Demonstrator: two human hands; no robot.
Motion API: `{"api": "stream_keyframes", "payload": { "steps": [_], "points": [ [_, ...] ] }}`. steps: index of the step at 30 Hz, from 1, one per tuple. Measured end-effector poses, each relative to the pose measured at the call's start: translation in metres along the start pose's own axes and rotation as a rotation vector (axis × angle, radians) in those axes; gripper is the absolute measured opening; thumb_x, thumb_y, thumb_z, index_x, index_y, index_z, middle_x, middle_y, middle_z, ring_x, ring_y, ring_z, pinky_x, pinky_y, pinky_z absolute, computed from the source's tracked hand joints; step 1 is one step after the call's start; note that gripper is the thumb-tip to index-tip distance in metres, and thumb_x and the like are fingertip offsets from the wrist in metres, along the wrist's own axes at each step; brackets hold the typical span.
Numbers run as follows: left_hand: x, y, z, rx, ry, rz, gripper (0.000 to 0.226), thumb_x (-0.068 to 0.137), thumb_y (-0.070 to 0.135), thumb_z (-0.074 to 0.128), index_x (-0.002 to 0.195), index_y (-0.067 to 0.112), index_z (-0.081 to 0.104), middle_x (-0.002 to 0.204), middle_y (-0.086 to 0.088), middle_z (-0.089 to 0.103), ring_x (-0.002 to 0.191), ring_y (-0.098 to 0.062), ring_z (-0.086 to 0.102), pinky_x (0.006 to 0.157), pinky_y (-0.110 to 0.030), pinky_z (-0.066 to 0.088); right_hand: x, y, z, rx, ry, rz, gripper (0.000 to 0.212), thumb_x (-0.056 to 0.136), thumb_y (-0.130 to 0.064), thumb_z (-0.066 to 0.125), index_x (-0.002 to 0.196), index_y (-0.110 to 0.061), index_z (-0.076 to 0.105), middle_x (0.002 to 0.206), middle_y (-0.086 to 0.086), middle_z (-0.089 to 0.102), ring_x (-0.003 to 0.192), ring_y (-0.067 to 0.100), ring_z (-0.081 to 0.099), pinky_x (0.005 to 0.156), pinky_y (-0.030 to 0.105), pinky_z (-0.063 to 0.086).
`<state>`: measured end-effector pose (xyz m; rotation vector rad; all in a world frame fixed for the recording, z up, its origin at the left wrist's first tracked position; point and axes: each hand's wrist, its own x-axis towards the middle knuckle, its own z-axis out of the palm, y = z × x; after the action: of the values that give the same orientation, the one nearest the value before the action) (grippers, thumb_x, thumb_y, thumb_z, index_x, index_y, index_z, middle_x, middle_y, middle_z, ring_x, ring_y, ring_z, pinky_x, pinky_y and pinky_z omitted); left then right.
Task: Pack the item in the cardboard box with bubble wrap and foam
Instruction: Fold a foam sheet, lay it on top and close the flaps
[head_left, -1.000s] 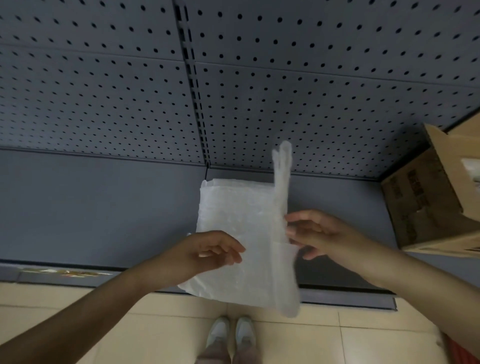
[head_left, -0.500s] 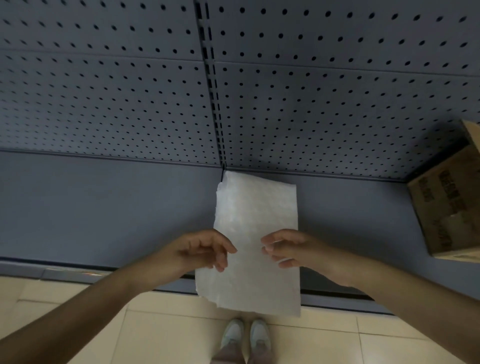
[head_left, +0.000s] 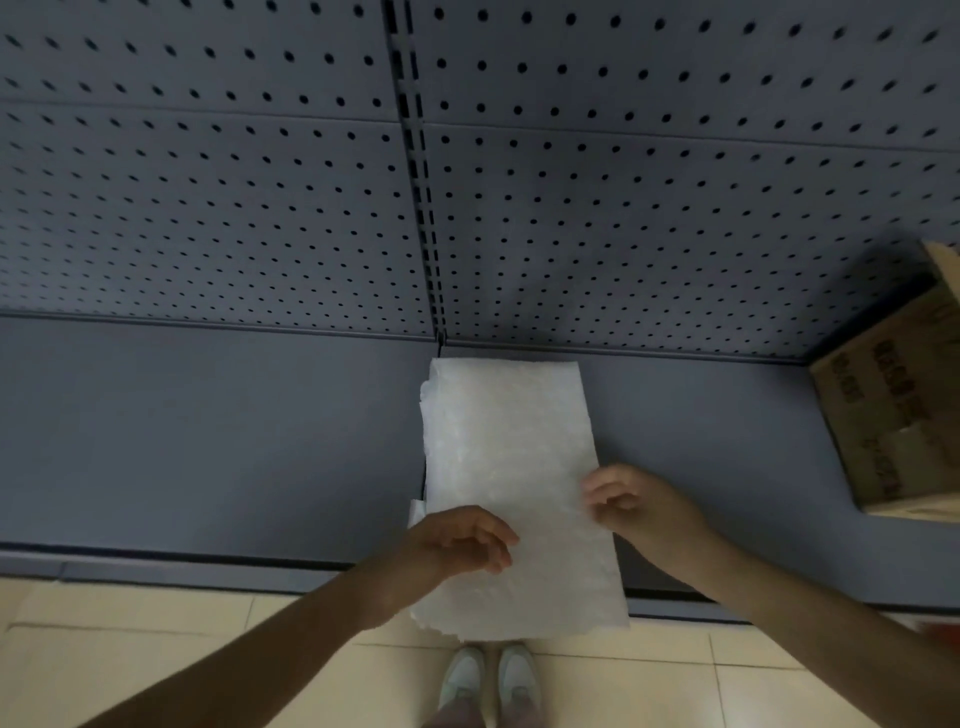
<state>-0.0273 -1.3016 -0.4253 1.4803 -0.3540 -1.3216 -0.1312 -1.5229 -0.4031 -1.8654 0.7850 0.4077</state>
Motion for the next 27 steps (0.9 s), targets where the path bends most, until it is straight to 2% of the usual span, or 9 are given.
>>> {"api": "stream_keyframes", "payload": {
  "steps": [3, 5, 8, 11, 16, 18, 22, 25, 27],
  "points": [
    [0.003, -0.008, 0.021, -0.092, 0.09, 0.004, 0.016, 0.088, 0.0, 0.06, 0.098, 0.009, 0.069, 0.087, 0.001, 0.071, 0.087, -0.009, 0.064, 0.081, -0.013, 0.047, 0.011, 0.02, -0.003, -0.053, 0.107, 0.109, 0.037, 0.083, -0.007, 0.069, 0.119, -0.006, 0.057, 0.108, 0.01, 0.063, 0.098, 0.022, 0.061, 0.09, 0.033, 0.052],
    [0.007, -0.008, 0.037, -0.103, 0.097, 0.0, 0.017, 0.089, -0.002, 0.058, 0.096, 0.009, 0.069, 0.087, 0.003, 0.071, 0.087, -0.004, 0.064, 0.079, -0.01, 0.045, 0.02, 0.023, -0.002, -0.116, 0.105, 0.149, 0.046, 0.081, -0.011, 0.071, 0.124, -0.008, 0.054, 0.114, 0.012, 0.06, 0.104, 0.026, 0.06, 0.095, 0.04, 0.049],
    [0.017, -0.001, 0.056, -0.125, 0.085, -0.01, 0.022, 0.089, -0.005, 0.054, 0.092, 0.012, 0.068, 0.085, 0.01, 0.071, 0.082, 0.004, 0.064, 0.074, -0.005, 0.043, 0.036, 0.02, -0.003, -0.269, 0.131, 0.071, 0.054, 0.08, -0.018, 0.072, 0.13, -0.017, 0.051, 0.124, 0.01, 0.052, 0.111, 0.025, 0.055, 0.099, 0.037, 0.046],
    [0.025, 0.005, 0.066, -0.111, 0.057, 0.006, 0.026, 0.09, -0.008, 0.052, 0.096, 0.012, 0.068, 0.087, 0.012, 0.072, 0.084, 0.005, 0.064, 0.078, -0.007, 0.045, 0.049, 0.011, -0.01, -0.442, 0.103, -0.08, 0.053, 0.085, -0.018, 0.068, 0.134, -0.022, 0.049, 0.134, 0.008, 0.044, 0.125, 0.023, 0.045, 0.108, 0.035, 0.038],
    [0.028, 0.018, 0.048, 0.115, 0.03, 0.154, 0.021, 0.092, -0.001, 0.055, 0.102, 0.014, 0.067, 0.098, 0.013, 0.068, 0.095, 0.001, 0.061, 0.087, -0.014, 0.046, 0.062, 0.001, -0.018, -0.62, 0.061, -0.26, 0.051, 0.091, -0.018, 0.06, 0.138, -0.029, 0.046, 0.139, 0.0, 0.043, 0.133, 0.021, 0.032, 0.112, 0.028, 0.024],
    [0.025, 0.023, 0.026, 0.215, 0.094, 0.222, 0.022, 0.092, -0.001, 0.056, 0.099, 0.016, 0.068, 0.097, 0.017, 0.069, 0.097, 0.001, 0.061, 0.09, -0.013, 0.045, 0.063, -0.001, -0.02, -0.659, 0.084, -0.31, 0.049, 0.092, -0.016, 0.058, 0.138, -0.029, 0.048, 0.141, -0.002, 0.045, 0.133, 0.022, 0.032, 0.113, 0.027, 0.023],
    [0.014, 0.032, -0.025, 0.3, 0.366, 0.276, 0.036, 0.09, -0.008, 0.056, 0.089, 0.025, 0.07, 0.094, 0.021, 0.071, 0.093, 0.004, 0.063, 0.088, -0.016, 0.047, 0.055, 0.005, -0.029, -0.648, 0.194, -0.378, 0.048, 0.089, -0.013, 0.062, 0.134, -0.025, 0.052, 0.143, -0.003, 0.045, 0.135, 0.022, 0.032, 0.114, 0.027, 0.021],
    [0.005, 0.034, -0.056, 0.26, 0.521, 0.2, 0.037, 0.088, -0.004, 0.06, 0.087, 0.032, 0.071, 0.102, 0.009, 0.072, 0.104, -0.011, 0.063, 0.094, -0.031, 0.048, 0.046, 0.015, -0.035, -0.492, 0.329, -0.271, 0.046, 0.084, -0.012, 0.068, 0.129, -0.021, 0.057, 0.14, 0.003, 0.046, 0.134, 0.025, 0.036, 0.113, 0.028, 0.024],
    [0.001, 0.035, -0.067, 0.268, 0.543, 0.123, 0.028, 0.088, -0.001, 0.062, 0.093, 0.025, 0.067, 0.114, -0.003, 0.065, 0.113, -0.015, 0.057, 0.095, -0.032, 0.046, 0.038, 0.02, -0.039, -0.369, 0.391, -0.149, 0.047, 0.081, -0.012, 0.072, 0.126, -0.016, 0.058, 0.134, 0.009, 0.049, 0.126, 0.028, 0.046, 0.109, 0.032, 0.033]
  ]
}}
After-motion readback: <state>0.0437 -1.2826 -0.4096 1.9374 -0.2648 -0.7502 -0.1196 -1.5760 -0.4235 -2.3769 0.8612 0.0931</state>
